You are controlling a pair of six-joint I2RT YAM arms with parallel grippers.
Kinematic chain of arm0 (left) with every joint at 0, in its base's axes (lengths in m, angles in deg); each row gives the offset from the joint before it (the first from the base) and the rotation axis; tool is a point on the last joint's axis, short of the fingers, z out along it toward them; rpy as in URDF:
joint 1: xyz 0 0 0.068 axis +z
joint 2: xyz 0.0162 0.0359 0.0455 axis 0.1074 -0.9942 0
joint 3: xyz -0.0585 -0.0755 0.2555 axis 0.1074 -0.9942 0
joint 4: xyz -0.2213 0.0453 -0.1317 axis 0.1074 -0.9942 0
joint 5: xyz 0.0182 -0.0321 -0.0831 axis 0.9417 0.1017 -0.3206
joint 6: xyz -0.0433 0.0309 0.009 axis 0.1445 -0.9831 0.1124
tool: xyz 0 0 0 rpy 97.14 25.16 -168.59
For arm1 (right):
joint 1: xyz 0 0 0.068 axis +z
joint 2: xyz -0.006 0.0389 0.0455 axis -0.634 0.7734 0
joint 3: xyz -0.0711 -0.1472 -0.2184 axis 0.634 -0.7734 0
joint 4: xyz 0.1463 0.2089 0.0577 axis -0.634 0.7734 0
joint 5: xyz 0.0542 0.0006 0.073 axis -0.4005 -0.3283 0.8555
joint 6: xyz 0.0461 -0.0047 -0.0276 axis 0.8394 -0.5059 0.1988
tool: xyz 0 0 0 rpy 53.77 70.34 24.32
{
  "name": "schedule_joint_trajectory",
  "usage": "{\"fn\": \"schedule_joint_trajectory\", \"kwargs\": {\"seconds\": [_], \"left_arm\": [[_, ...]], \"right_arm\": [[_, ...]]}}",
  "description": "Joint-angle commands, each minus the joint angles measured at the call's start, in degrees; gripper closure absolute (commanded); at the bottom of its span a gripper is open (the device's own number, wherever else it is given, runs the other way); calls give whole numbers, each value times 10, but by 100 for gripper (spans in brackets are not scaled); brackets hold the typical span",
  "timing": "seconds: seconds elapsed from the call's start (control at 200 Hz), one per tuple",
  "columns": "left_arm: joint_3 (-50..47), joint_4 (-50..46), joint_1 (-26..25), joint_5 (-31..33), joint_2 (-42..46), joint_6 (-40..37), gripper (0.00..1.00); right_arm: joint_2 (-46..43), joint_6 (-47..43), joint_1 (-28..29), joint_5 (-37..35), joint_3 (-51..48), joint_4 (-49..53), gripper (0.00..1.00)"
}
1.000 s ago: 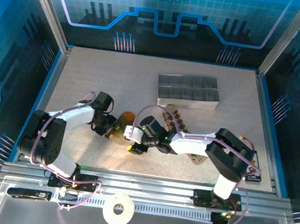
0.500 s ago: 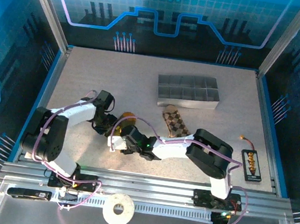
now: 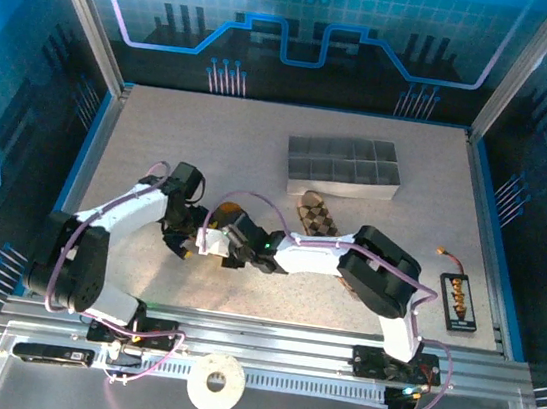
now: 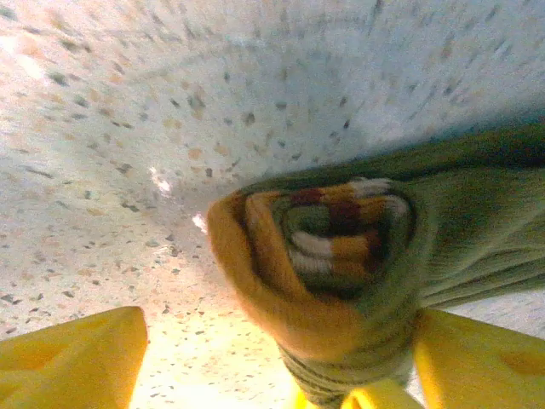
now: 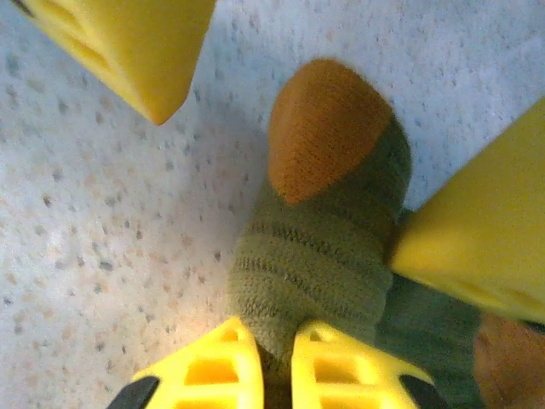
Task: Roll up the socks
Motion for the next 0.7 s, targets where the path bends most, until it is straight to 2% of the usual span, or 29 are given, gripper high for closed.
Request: {"fn": "schedule_joint_trajectory", "kwargs": {"seconds": [0.0, 0.075, 0.235, 0.47, 0.695], "left_arm": [[18, -62, 17, -10, 45, 19, 10], [15, -65, 36, -12, 60, 25, 4], [8, -62, 62, -18, 79, 25, 3], [-39, 0, 62, -49, 101, 33, 19], [-65, 49, 54, -68, 89, 21, 33]], "right_arm": [[53, 67, -26, 121, 4, 140, 100], [60, 89, -40, 158, 11, 147, 100], [83, 128, -69, 217, 45, 180, 100], [119, 180, -104, 285, 85, 222, 100], [143, 247, -146, 351, 88, 219, 100]]}}
